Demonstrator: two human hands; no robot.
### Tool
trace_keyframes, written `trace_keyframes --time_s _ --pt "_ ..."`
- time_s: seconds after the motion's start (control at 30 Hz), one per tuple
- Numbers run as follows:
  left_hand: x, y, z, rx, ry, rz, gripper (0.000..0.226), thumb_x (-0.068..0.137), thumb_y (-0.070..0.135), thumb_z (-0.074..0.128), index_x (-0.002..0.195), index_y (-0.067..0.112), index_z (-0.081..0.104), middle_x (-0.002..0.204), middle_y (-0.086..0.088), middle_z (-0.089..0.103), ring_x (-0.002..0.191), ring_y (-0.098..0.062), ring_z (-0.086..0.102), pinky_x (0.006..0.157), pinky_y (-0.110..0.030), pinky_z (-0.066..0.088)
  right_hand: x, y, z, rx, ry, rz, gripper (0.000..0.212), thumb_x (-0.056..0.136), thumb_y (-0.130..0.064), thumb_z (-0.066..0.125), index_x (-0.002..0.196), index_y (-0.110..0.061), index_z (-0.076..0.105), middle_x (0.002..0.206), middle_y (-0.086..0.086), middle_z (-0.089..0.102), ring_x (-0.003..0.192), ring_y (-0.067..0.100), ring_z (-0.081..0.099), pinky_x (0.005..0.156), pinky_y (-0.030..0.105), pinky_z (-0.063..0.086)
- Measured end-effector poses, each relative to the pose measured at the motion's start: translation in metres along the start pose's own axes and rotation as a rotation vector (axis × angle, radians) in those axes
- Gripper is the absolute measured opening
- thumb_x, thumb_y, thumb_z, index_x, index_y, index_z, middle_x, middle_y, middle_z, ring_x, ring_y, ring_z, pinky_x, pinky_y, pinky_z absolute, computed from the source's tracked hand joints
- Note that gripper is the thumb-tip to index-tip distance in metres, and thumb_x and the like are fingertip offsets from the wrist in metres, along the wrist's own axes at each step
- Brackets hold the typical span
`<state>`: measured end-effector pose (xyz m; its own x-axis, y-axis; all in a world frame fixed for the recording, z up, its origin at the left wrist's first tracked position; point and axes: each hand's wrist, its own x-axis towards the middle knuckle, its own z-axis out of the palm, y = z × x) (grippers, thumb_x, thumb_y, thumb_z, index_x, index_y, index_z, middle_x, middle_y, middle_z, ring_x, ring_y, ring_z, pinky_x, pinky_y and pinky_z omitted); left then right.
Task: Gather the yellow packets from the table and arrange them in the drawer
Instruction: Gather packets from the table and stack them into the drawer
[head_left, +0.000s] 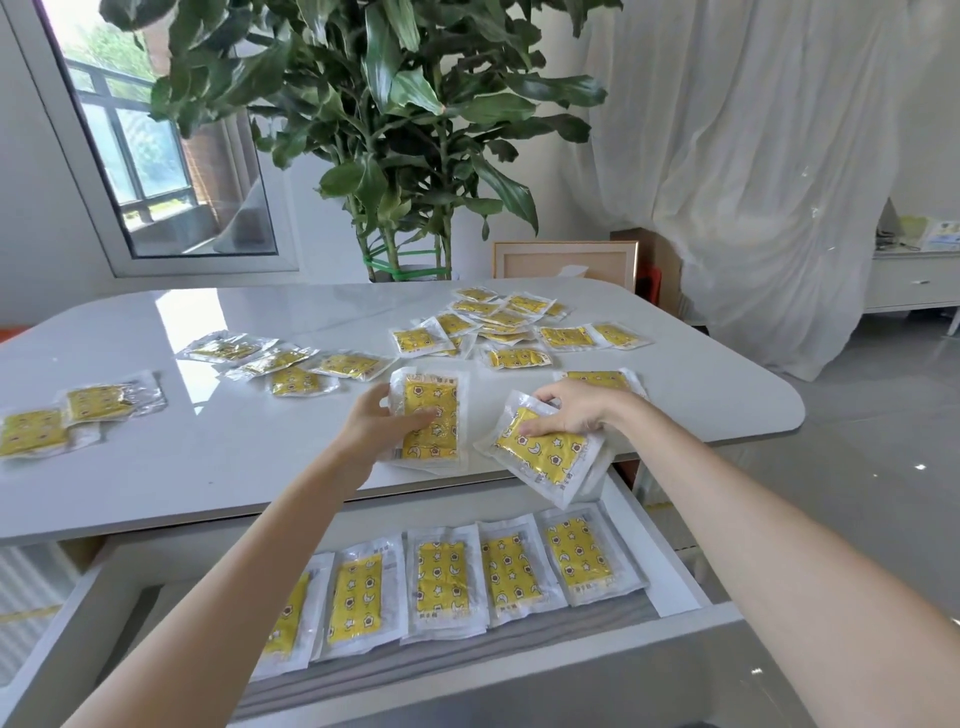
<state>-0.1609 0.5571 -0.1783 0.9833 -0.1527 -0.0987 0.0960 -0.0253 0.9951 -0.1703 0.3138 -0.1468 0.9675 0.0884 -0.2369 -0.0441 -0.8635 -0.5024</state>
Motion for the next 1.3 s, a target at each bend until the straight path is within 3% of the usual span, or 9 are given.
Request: trace_keyframes --time_s 0.1,0.23,0.4,0.53,0.8,0.87,1.07,1.2,1.3 --pt "-0.012 0.003 -0.004 -0.012 -0.001 0.000 0.045 0.079 0.006 0.072 0.120 0.007 0.052 0.110 -0.016 0.066 0.085 -0.026 0.067 0.064 -0.028 0.060 -0.007 0.002 0.008 0.171 0.045 -0.049 0.021 0.084 -0.038 0.070 0.088 -0.023 0.057 0.099 -0.009 0.056 0.105 0.017 0.050 0.073 0.019 0.041" --pt "-0.032 0.000 -0.018 0.008 -0.048 -0.007 0.032 0.081 0.011 0.071 0.111 0.004 0.062 0.106 -0.014 0.071 0.084 -0.022 0.071 0.067 -0.029 0.061 -0.022 -0.004 0.026 0.423 0.070 -0.097 0.051 0.085 -0.035 0.069 0.125 -0.007 0.055 0.131 -0.004 0.053 0.119 0.013 0.051 0.105 0.030 0.040" --pt "-0.066 -0.012 -0.044 0.055 -0.137 -0.045 0.029 0.085 0.016 0.066 0.111 0.003 0.063 0.100 -0.010 0.074 0.086 -0.020 0.072 0.075 -0.026 0.059 -0.050 -0.011 0.057 0.536 -0.180 -0.113 0.012 0.089 -0.033 0.064 0.090 -0.021 0.061 0.087 -0.011 0.068 0.073 -0.003 0.064 0.063 0.010 0.049" --pt "-0.093 -0.023 -0.073 0.147 -0.252 -0.129 0.032 0.081 0.017 0.068 0.110 0.003 0.063 0.106 -0.014 0.072 0.094 -0.024 0.070 0.080 -0.029 0.059 -0.058 -0.020 0.084 0.554 -0.386 -0.059 0.043 0.078 -0.041 0.069 0.106 -0.010 0.059 0.098 0.006 0.068 0.074 0.011 0.067 0.064 0.022 0.055" --pt "-0.098 -0.060 -0.142 0.331 -0.166 -0.413 0.050 0.083 0.008 0.069 0.129 0.006 0.049 0.117 -0.013 0.067 0.101 -0.028 0.068 0.079 -0.034 0.059 -0.035 -0.056 0.139 0.630 -0.471 0.133 0.010 0.096 -0.017 0.057 0.088 -0.010 0.058 0.076 0.004 0.071 0.060 0.012 0.069 0.061 0.030 0.059" --pt "-0.095 -0.071 -0.155 0.381 -0.087 -0.466 0.057 0.081 0.008 0.072 0.130 0.005 0.044 0.124 -0.010 0.061 0.107 -0.028 0.064 0.085 -0.035 0.056 -0.026 -0.069 0.151 0.646 -0.477 0.180 0.009 0.097 -0.012 0.054 0.094 -0.005 0.059 0.080 0.007 0.070 0.064 0.016 0.070 0.068 0.035 0.059" --pt "-0.082 -0.092 -0.173 0.217 -0.004 -0.612 0.012 0.086 -0.010 0.058 0.096 -0.004 0.059 0.090 -0.015 0.070 0.081 -0.027 0.068 0.080 -0.038 0.056 0.009 -0.106 0.198 0.444 -0.390 0.260 0.027 0.098 -0.014 0.052 0.124 -0.006 0.048 0.126 0.014 0.057 0.104 0.029 0.060 0.092 0.045 0.049" --pt "-0.057 -0.101 -0.188 0.614 0.113 -0.586 0.037 0.084 0.005 0.066 0.118 -0.007 0.058 0.101 -0.014 0.059 0.092 -0.024 0.055 0.093 -0.034 0.047 0.029 -0.115 0.221 0.418 -0.306 0.323 0.051 0.102 -0.017 0.043 0.148 -0.002 0.027 0.156 0.015 0.023 0.141 0.031 0.028 0.112 0.042 0.026" --pt "-0.044 -0.106 -0.202 0.647 0.102 -0.653 0.038 0.085 0.003 0.065 0.120 -0.007 0.056 0.109 -0.011 0.059 0.099 -0.024 0.056 0.095 -0.029 0.045 0.042 -0.117 0.236 0.472 -0.268 0.324 0.048 0.102 -0.014 0.041 0.146 -0.001 0.028 0.157 0.012 0.023 0.144 0.028 0.023 0.115 0.038 0.022"
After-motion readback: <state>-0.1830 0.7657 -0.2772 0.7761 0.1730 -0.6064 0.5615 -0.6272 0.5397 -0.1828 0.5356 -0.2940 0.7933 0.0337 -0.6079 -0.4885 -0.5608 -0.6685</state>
